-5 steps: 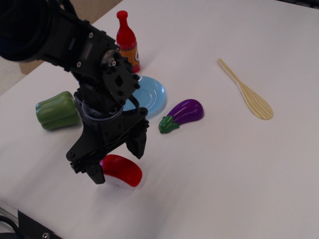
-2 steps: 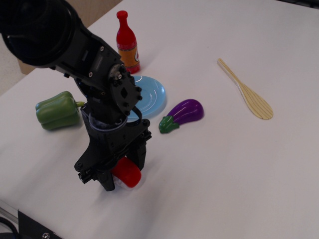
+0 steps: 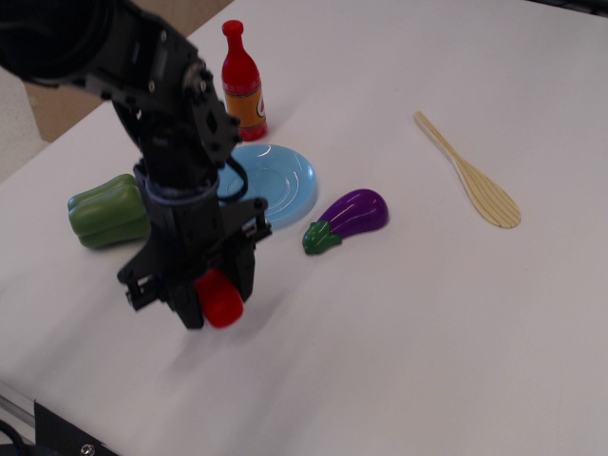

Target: Put sushi on plate

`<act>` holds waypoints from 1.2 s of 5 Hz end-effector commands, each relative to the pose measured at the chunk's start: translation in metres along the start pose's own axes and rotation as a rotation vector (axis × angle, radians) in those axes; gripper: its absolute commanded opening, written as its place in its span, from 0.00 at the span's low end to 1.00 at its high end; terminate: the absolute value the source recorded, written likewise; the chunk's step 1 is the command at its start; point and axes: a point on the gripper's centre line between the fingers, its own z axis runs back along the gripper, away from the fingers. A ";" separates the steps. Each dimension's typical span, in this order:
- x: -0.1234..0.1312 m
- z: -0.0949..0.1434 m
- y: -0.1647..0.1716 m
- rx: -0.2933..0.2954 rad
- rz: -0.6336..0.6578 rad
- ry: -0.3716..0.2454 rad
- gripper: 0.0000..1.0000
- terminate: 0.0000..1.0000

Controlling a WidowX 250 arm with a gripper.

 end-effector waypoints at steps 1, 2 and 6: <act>0.051 0.043 -0.055 -0.121 -0.214 -0.097 0.00 0.00; 0.065 0.033 -0.082 -0.169 -0.304 -0.108 0.00 0.00; 0.077 0.013 -0.114 -0.165 -0.309 -0.111 1.00 0.00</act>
